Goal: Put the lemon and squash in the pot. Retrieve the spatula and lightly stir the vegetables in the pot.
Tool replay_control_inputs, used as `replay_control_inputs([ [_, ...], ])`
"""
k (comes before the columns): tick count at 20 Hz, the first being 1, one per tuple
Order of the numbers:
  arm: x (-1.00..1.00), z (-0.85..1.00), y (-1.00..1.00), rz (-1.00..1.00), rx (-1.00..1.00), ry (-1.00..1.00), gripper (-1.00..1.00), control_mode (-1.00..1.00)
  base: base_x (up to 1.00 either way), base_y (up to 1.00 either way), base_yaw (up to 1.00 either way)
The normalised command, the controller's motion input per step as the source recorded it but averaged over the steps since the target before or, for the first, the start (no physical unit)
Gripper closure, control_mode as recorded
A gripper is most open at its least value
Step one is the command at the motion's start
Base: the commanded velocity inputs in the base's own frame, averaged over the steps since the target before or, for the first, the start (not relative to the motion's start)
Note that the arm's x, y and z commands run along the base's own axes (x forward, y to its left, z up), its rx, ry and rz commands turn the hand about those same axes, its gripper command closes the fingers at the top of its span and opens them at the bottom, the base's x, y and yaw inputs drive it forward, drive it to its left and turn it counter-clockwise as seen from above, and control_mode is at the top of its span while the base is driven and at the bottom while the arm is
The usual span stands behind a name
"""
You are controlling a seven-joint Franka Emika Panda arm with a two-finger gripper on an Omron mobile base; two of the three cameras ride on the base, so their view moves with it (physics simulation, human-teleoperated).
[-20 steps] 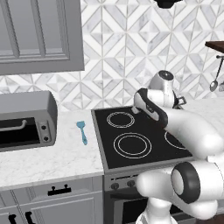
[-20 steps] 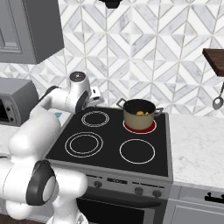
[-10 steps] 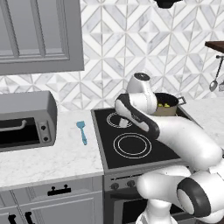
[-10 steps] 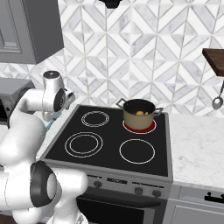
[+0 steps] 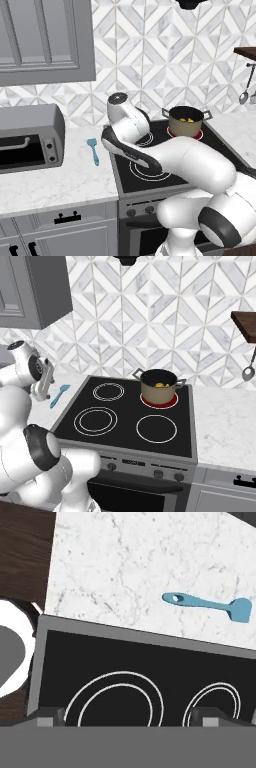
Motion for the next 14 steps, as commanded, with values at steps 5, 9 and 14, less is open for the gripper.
replay_control_inputs([
  [5, 0.0, -0.24, 0.28, 0.65, -0.43, -0.01, -1.0, -1.0, 0.0, 0.0, 0.0],
  [9, 0.0, -0.32, 0.15, 0.58, -0.41, 0.0, -1.0, -1.0, 0.0, 0.0, 0.0],
  [14, 0.04, -0.27, 0.17, 0.55, -0.33, 0.02, -1.0, -1.0, 0.0, 0.0, 0.0],
])
